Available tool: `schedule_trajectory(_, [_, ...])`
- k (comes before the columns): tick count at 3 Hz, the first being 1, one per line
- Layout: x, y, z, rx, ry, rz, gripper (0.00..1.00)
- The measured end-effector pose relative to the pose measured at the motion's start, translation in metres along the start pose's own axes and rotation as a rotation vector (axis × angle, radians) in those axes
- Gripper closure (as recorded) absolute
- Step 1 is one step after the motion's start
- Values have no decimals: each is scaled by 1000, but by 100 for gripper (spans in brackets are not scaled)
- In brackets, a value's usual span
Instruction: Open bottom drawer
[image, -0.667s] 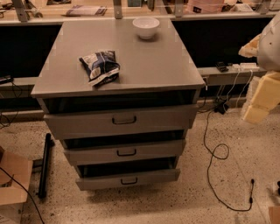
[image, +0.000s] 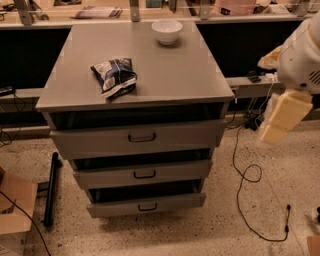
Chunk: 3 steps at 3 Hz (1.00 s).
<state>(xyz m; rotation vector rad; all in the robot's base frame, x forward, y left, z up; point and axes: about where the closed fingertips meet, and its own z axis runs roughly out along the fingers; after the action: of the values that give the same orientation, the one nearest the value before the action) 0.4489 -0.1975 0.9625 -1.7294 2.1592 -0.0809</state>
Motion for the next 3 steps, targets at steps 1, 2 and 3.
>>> schedule_trajectory(1, [-13,-2,29,4,-75,-27,0])
schedule_trajectory(2, [3,-4,67,-63,-187,18,0])
schedule_trajectory(3, [-1,-2,78,-96,-220,29,0])
